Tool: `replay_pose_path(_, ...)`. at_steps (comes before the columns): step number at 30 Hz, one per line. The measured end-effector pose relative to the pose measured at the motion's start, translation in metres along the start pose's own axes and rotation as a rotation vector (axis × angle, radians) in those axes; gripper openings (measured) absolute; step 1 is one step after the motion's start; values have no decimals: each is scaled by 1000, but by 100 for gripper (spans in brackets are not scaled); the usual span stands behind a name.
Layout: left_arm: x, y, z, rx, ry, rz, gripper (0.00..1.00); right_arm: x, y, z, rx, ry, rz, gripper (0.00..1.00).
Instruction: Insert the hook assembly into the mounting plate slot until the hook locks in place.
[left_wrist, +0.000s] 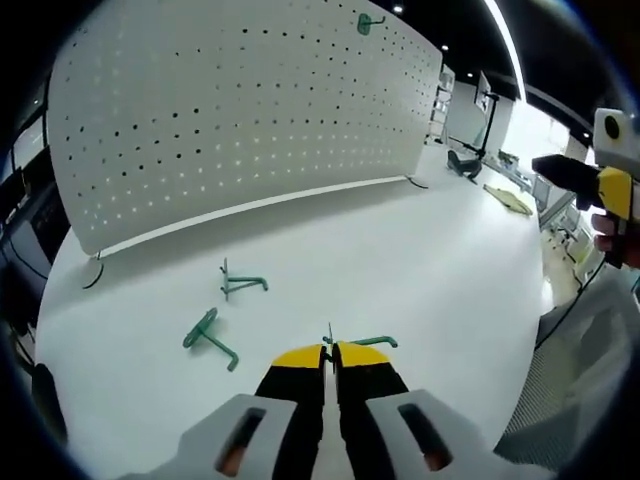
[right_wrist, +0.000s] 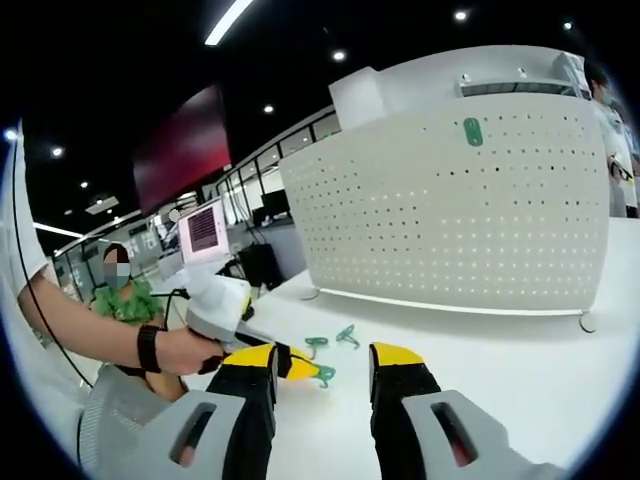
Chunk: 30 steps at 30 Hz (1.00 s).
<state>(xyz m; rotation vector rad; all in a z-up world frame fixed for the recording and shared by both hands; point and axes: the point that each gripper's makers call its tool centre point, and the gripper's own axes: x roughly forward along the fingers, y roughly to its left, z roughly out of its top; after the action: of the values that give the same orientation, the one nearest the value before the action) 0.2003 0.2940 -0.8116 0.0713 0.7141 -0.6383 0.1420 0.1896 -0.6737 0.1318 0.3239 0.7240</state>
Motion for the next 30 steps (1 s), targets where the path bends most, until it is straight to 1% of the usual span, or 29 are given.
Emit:
replay_pose_path(3, -4, -2, 4, -20, -9, -9, 3, 1, 1, -1, -4, 4, 5, 36)
replay_pose_path(8, -7, -3, 4, -49, 10, -15, 3, 2, 1, -2, -11, 10, 11, 36)
replay_pose_path(15, -13, -12, 12, -116, -4, -58, 3, 3, 3, -1, -23, 13, 20, 35)
replay_pose_path(21, -19, -19, 19, -116, -7, -76, 3, 3, 6, -2, -29, 18, 25, 35)
replay_pose_path(23, -22, -24, 22, -110, -7, -91, 3, 2, 7, -2, -30, 17, 26, 34)
replay_pose_path(24, -24, -29, 25, -95, -15, -92, 3, 2, 7, -2, -29, 17, 25, 34)
replay_pose_path(26, -26, -33, 28, -78, -13, -97, 3, 2, 7, -3, -30, 17, 25, 34)
replay_pose_path(30, -29, -38, 34, -82, -18, -118, 3, 2, 8, -3, -34, 19, 28, 33)
